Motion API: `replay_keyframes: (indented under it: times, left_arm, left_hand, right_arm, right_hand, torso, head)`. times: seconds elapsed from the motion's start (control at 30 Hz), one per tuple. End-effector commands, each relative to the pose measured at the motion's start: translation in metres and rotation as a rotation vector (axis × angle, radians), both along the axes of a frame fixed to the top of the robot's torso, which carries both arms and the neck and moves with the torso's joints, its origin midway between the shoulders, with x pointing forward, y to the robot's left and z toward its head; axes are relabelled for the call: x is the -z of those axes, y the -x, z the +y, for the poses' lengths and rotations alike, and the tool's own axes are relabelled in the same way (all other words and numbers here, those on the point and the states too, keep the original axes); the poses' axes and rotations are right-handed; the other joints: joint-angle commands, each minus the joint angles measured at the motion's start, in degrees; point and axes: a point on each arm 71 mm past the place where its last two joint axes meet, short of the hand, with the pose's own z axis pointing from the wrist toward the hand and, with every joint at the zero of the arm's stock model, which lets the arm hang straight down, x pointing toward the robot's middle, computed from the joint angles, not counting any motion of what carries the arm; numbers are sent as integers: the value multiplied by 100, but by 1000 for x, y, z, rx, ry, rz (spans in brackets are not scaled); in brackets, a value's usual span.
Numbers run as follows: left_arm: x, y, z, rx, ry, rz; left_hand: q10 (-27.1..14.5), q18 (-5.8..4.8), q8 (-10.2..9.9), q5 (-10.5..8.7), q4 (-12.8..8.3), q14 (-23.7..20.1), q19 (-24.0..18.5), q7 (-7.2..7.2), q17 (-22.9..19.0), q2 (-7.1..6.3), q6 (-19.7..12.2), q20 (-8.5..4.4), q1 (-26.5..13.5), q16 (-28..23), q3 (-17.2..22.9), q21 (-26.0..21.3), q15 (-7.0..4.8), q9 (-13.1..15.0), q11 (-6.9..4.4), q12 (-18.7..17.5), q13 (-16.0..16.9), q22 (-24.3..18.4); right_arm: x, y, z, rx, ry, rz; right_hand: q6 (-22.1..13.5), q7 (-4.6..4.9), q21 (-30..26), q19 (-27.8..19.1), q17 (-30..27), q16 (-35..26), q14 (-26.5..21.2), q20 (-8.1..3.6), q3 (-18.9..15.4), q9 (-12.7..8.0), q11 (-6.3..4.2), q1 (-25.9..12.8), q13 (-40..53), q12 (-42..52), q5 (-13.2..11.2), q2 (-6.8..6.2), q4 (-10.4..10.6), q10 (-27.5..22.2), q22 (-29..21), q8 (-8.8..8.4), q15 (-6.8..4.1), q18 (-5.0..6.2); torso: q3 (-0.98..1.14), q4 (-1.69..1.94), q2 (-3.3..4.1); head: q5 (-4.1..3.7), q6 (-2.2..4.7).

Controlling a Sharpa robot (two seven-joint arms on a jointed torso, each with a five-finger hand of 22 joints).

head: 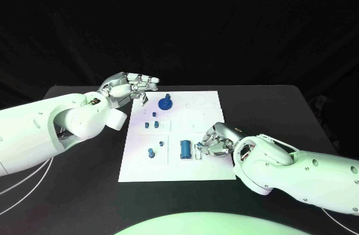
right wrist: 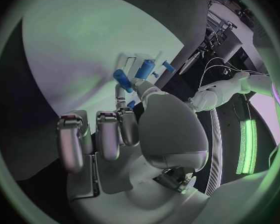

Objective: Assemble the parts on the task board

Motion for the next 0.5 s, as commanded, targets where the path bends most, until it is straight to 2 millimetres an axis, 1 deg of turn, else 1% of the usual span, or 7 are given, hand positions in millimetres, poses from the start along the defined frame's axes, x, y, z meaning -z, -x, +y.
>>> replay_keyframes:
  times: [0.03, 0.1, 0.2, 0.5]
  left_arm:
    - [-1, 1, -3, 25, 10, -2]
    - [-1, 1, -4, 26, 11, -1]
    - [-1, 1, -4, 28, 11, -1]
    - [-1, 1, -4, 33, 10, 0]
  left_hand:
    - [-42, 70, 37, 26, -35, -45, -25, -1, -6, 44, -39, -5, 18, 15, -9, -19, -13, -3, -5, 31, 8, -8]
    - [-42, 70, 37, 26, -35, -45, -25, -1, -6, 44, -39, -5, 18, 15, -9, -19, -13, -3, -5, 31, 8, -8]
    - [-42, 70, 37, 26, -35, -45, -25, -1, -6, 44, -39, -5, 18, 15, -9, -19, -13, -3, -5, 31, 8, -8]
    - [-42, 70, 37, 26, -35, -45, -25, -1, -6, 44, -39, -5, 18, 15, -9, -19, -13, -3, -5, 31, 8, -8]
  right_arm:
    - [6, 0, 3, -18, 26, 66]
    - [8, 0, 4, -26, 37, 67]
    - [9, -1, 4, -33, 51, 62]
    - [9, -2, 7, -49, 67, 55]
  right_hand:
    - [269, -211, 25, 597, 1040, 19, 502, -64, -16, 398, -66, -149, 959, 112, -16, 24, 100, 235, 1509, 73, -49, -81]
    - [294, -226, 25, 597, 1043, 21, 502, -74, -20, 409, -79, -194, 996, 170, -24, 35, 124, 263, 1509, 95, -61, -81]
    - [317, -239, 25, 597, 1048, 24, 504, -83, -22, 419, -90, -228, 1029, 223, -30, 45, 141, 289, 1509, 115, -70, -81]
    - [359, -261, 25, 597, 1061, 34, 507, -101, -36, 443, -110, -312, 1088, 313, -52, 55, 181, 332, 1509, 158, -89, -81]
  torso:
    - [1, 1, 2]
    - [4, -2, 0]
    - [3, -7, 0]
    - [4, -4, 0]
  head:
    - [9, 1]
    - [14, -4]
    - [26, -7]
    - [22, -15]
